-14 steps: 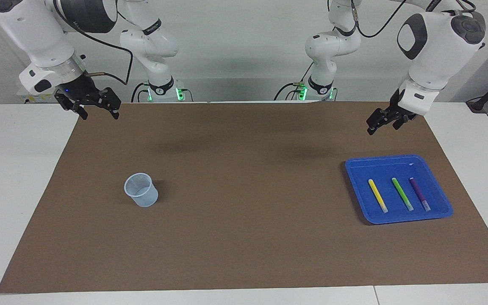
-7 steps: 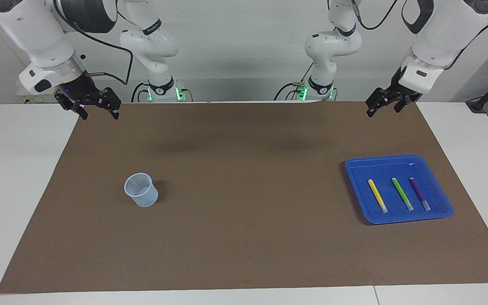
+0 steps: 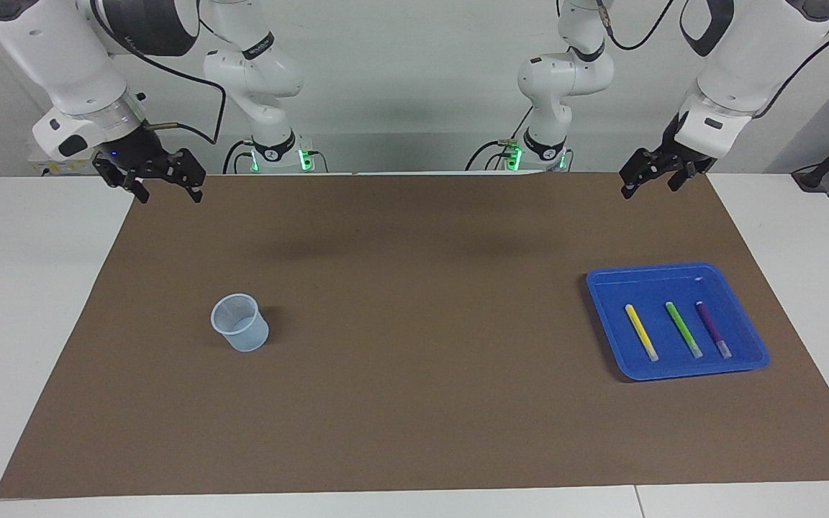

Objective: Right arm passes pens to left for tray arrangement

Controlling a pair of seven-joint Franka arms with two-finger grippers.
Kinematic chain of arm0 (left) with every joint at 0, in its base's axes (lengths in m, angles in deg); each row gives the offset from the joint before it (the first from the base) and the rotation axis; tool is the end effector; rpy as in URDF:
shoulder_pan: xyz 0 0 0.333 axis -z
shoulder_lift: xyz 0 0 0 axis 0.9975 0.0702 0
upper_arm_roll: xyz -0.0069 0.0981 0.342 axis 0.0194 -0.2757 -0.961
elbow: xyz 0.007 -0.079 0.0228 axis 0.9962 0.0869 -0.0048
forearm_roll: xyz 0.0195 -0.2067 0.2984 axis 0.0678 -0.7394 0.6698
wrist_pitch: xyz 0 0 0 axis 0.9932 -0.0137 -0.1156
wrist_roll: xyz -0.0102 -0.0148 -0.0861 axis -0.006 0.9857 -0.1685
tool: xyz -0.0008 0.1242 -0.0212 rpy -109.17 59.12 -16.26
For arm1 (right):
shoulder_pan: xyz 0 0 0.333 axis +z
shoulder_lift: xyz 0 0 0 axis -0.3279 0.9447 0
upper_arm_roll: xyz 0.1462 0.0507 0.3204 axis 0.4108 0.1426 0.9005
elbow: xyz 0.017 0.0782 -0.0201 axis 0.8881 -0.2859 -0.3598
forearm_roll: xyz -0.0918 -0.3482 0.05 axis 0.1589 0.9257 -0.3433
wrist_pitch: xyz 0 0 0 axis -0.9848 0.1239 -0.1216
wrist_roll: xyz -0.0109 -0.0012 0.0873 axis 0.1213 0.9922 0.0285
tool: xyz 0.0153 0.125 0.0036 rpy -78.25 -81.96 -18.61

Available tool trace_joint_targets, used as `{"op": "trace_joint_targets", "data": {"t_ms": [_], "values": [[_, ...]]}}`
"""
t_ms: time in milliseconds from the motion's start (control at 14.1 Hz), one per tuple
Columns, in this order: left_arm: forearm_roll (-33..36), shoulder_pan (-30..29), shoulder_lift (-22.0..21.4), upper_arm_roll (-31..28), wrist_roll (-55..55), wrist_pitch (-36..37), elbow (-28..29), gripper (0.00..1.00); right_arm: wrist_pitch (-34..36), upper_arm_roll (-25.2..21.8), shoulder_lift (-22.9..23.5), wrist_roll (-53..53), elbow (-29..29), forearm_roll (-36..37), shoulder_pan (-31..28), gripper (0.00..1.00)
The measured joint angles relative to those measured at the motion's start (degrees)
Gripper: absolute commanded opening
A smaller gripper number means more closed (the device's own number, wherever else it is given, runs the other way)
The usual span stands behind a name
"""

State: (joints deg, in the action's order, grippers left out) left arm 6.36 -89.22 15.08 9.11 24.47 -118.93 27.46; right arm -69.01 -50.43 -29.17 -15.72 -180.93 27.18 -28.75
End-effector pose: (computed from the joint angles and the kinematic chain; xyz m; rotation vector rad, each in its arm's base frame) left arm 0.5074 -0.0490 0.6376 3.1082 0.1848 -0.1212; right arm 0.5007 -0.0292 0.6204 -3.0939 0.0936 0.0803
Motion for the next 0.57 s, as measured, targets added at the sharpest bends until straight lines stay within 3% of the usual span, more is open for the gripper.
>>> {"op": "trace_joint_targets", "data": {"t_ms": [568], "values": [[0.00,0.43,-0.04,0.29,0.06,-1.36,0.46,1.00,0.00,0.04,0.00,0.00,0.00,0.00,0.11,1.00]]}}
